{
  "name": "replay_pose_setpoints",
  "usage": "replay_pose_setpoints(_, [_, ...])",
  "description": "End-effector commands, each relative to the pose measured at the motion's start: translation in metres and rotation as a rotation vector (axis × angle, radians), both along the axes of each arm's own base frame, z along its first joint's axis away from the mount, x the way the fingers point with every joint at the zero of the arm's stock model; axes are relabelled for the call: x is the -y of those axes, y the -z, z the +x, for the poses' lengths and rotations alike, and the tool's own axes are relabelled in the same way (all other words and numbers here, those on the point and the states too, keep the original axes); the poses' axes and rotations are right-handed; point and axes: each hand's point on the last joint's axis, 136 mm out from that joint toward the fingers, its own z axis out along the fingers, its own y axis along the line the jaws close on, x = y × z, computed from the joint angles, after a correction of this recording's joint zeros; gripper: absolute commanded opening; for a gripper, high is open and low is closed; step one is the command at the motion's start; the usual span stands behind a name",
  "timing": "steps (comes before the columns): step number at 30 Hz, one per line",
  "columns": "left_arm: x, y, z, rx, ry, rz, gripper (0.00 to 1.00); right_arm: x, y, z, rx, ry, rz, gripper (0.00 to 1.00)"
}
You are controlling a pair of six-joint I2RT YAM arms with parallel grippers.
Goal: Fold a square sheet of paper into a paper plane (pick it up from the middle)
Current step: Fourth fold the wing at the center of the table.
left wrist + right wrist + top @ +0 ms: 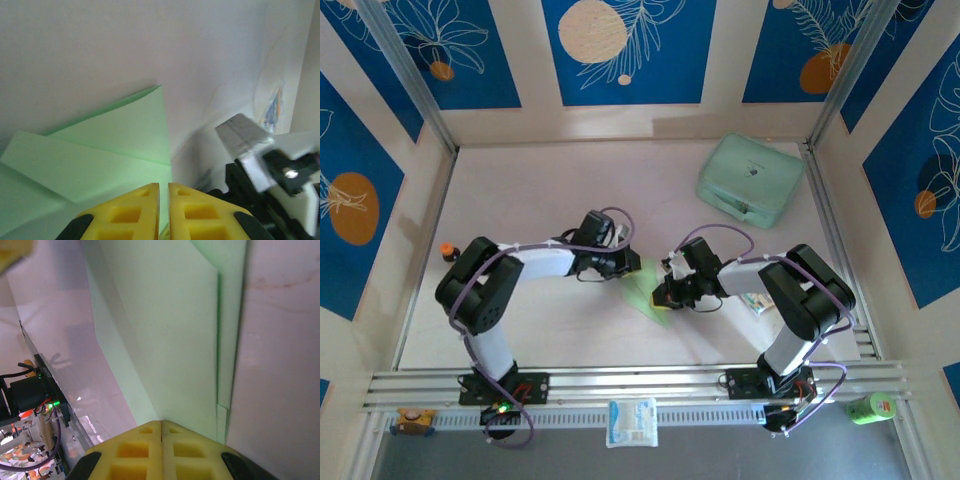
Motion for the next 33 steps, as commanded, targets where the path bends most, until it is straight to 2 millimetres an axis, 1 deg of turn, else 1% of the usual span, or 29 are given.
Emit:
replay_pose_setpoints(1, [0.001, 0.014, -0.001, -0.028, 0.003, -0.012, 0.13, 0.018, 0.022, -0.02, -0.106, 0.007, -0.099, 0.0])
replay_pose_setpoints(5, [-0.005, 0.031, -0.003, -0.054, -0.006, 0.041, 0.12, 0.015, 0.014, -0.015, -0.092, 0.008, -0.09, 0.01])
replay_pose_setpoints(7, [-0.009, 0.043, -0.007, -0.082, -0.009, 0.07, 0.11, 0.012, 0.005, -0.01, -0.078, 0.011, -0.079, 0.01])
replay_pose_setpoints(10, [-0.015, 0.053, -0.013, -0.107, -0.009, 0.102, 0.1, 0.005, -0.012, -0.004, -0.045, 0.018, -0.054, 0.01])
replay_pose_setpoints(13, [-0.018, 0.056, -0.016, -0.113, -0.01, 0.112, 0.1, -0.001, -0.023, 0.002, -0.016, 0.022, -0.052, 0.01])
replay_pose_setpoints(17, [-0.018, 0.055, -0.015, -0.109, -0.009, 0.114, 0.1, -0.011, -0.03, 0.016, 0.021, 0.03, -0.053, 0.02])
replay_pose_setpoints(20, [-0.017, 0.054, -0.014, -0.108, -0.008, 0.11, 0.1, -0.022, -0.027, 0.022, 0.017, 0.013, -0.063, 0.02])
replay_pose_setpoints(22, [-0.016, 0.054, -0.014, -0.108, -0.007, 0.109, 0.09, -0.022, -0.016, 0.023, 0.01, 0.018, -0.104, 0.03])
replay_pose_setpoints(24, [-0.016, 0.055, -0.014, -0.11, -0.007, 0.11, 0.09, -0.018, -0.005, 0.022, -0.01, 0.027, -0.135, 0.04])
replay_pose_setpoints(28, [-0.018, 0.058, -0.016, -0.116, -0.007, 0.115, 0.09, -0.008, 0.009, 0.008, -0.046, 0.023, -0.163, 0.04])
replay_pose_setpoints(33, [-0.019, 0.062, -0.017, -0.12, -0.008, 0.119, 0.09, 0.003, 0.011, -0.008, -0.065, 0.031, -0.164, 0.04])
